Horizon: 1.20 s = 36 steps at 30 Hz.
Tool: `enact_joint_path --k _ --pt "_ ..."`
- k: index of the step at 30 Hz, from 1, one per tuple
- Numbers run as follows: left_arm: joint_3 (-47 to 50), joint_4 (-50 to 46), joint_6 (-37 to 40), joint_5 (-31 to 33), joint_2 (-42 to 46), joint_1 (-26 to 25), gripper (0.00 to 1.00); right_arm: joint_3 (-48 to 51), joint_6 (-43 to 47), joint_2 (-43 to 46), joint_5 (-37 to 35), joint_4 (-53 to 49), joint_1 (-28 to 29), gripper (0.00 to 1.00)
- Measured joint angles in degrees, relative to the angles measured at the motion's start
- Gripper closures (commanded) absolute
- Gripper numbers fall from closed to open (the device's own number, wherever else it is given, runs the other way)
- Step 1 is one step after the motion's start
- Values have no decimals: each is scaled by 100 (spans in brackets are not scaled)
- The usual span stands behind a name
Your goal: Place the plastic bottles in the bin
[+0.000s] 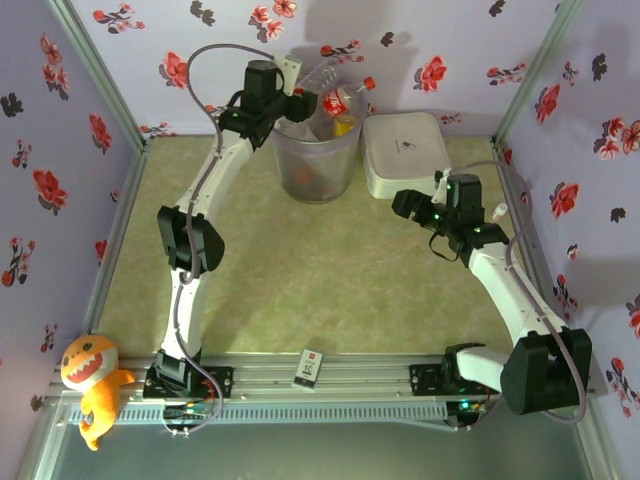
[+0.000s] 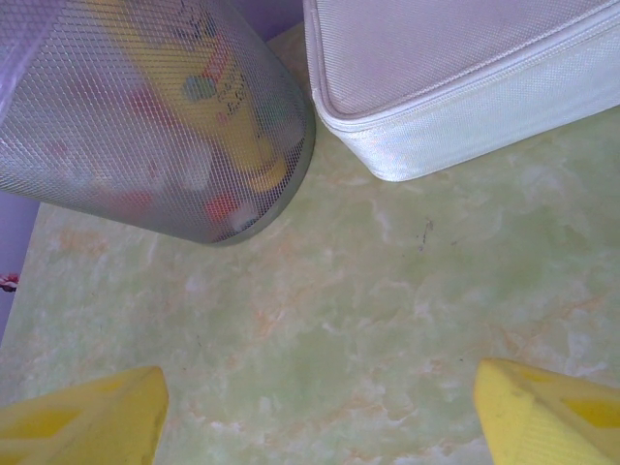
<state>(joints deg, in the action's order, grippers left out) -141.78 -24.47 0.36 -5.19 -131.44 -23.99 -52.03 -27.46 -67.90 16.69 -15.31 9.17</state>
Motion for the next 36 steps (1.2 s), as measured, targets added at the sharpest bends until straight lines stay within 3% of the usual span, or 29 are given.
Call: enact_joint_path --k 15,24,32,36 --pt "-70 50 0 63 -157 42 42 0 0 0 0 0 0 17" --pt "-70 39 -85 44 -129 42 12 -7 0 0 0 -2 0 15" --pt "-72 -122 -61 74 514 42 7 -22 37 57 -94 -57 0 13" --pt "1169 -39 7 350 1849 42 5 -31 155 195 -212 -140 0 10"
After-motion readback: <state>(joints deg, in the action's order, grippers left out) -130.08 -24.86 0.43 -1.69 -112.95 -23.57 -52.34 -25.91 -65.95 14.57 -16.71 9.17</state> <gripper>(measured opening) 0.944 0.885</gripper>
